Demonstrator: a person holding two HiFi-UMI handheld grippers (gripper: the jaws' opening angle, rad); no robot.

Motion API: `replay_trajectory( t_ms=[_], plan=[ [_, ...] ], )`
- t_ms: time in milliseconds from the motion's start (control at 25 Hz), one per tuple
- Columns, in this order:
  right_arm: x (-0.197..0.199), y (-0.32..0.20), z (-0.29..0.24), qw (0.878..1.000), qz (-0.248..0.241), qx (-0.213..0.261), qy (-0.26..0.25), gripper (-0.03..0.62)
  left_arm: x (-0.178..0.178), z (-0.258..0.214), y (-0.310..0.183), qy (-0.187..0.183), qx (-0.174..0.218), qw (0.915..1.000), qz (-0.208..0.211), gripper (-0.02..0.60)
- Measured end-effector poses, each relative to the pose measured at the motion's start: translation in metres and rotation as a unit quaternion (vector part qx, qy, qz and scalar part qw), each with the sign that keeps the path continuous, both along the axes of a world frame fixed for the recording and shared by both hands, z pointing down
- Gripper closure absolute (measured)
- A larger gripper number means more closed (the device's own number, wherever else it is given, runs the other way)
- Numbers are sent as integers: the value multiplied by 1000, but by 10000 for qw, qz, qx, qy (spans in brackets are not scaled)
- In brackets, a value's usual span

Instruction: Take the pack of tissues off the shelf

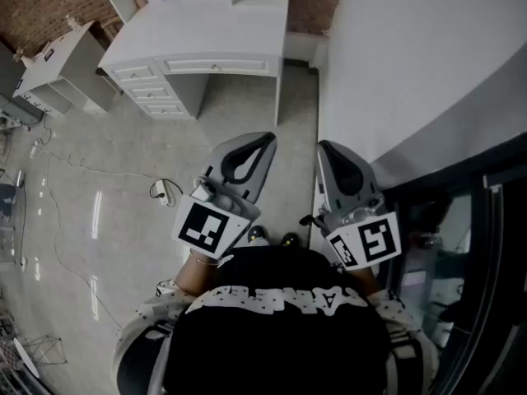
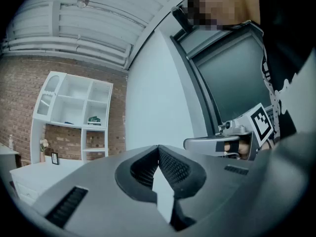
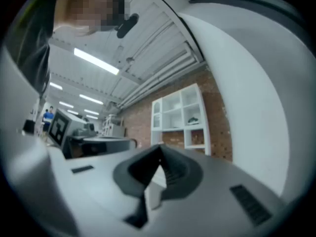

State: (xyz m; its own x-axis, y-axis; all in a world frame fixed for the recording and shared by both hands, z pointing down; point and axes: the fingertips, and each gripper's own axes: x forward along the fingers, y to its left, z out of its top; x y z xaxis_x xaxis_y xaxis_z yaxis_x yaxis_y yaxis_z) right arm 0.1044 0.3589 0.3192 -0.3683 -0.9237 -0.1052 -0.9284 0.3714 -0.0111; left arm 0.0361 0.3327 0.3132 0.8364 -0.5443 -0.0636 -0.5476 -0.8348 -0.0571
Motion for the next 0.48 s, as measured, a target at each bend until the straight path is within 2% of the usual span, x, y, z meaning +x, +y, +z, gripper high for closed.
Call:
replay_trajectory(
  t_ms=[320,480],
  plan=[
    [7,-12,-4,9999,138,46,36,563,9,3,-13,-84,60,9997,199,546],
    [12,-18,-9,9999,121,59,46,563,17,7,-17,-88,-48,9988,478,546]
  ],
)
